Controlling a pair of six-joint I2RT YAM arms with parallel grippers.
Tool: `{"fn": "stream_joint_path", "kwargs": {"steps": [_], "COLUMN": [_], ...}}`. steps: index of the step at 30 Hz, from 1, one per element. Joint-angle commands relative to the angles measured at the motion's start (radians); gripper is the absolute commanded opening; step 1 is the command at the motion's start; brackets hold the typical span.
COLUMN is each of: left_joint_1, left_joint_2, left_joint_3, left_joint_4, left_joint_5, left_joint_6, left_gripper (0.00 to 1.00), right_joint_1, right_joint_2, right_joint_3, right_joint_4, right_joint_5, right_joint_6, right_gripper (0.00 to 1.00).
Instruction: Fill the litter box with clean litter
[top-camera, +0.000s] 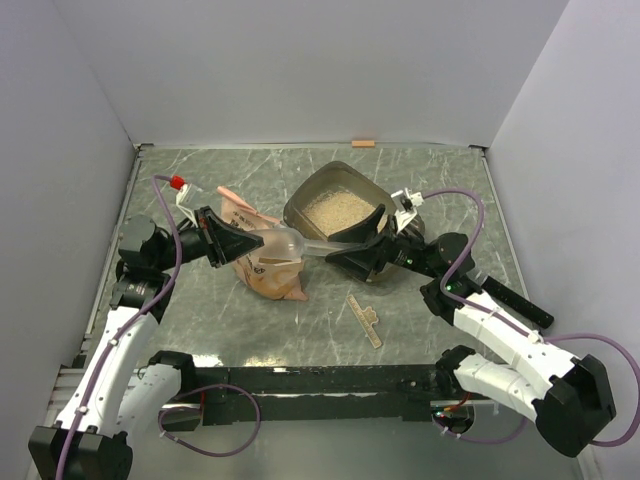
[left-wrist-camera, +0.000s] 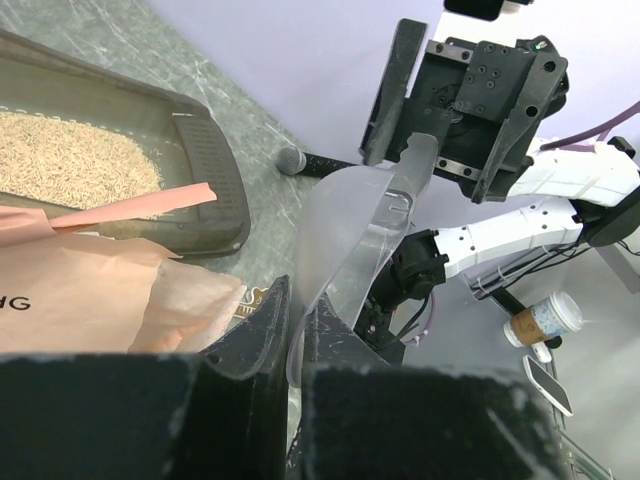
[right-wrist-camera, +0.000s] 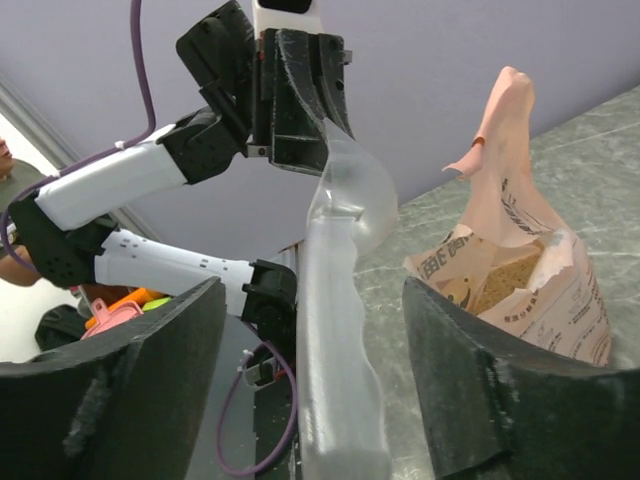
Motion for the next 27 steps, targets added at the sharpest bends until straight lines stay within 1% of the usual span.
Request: {"fn": "stream_joint_path", "kwargs": {"steps": [1,2,3,4,6,13,22,25,26,27], "left_joint_1": [0.003,0.003,0.003,0.003,0.003,0.003,0.003,0.003,0.003,0.003], "left_joint_2": [0.000,0.001,0.000,0.000,0.000,-0.003,-0.003,-0.002,-0.002,-0.003], "left_joint_3": [0.044,0.046,0.046,0.046,0.047,0.050,0.043,0.041,0.040,0.041], "left_joint_4": [0.008,0.008,0.008,0.008,0.007,-0.002,0.008,0.005,0.004,0.002], "left_joint_5": [-0.001,-0.001,-0.002,-0.002,-0.002,-0.001,0.003,0.003,0.003,0.000], "left_joint_6": [0.025,0.023,0.023,0.025,0.028,0.036,0.030,0.034,0.036,0.037], "left_gripper": [0.01,0.01,0.01,0.01,0.01,0.01,0.01,0.01,0.01,0.01], "right_joint_1": [0.024,0.024,0.026,0.027,0.030,0.030,0.032,0.030,0.030,0.030], "right_joint_2": [0.009,0.009,0.014,0.015,0.018,0.004,-0.011,-0.008,-0.009,-0.011], "right_joint_3": [0.065,0.066,0.068,0.066,0.065,0.043,0.036,0.034,0.033,0.032], "right_joint_4": [0.001,-0.002,-0.004,-0.001,-0.004,-0.038,-0.038,-0.036,-0.038,-0.038], "right_joint_5": [0.004,0.004,0.004,0.005,0.007,0.024,0.030,0.033,0.036,0.041], "right_joint_6": [-0.044,-0.049,-0.049,-0.049,-0.047,-0.076,-0.081,-0.079,-0.079,-0.082], "right_gripper": [0.71,0.69,0.64,0.62,0.58,0.59,0.46,0.34,0.19,0.09]}}
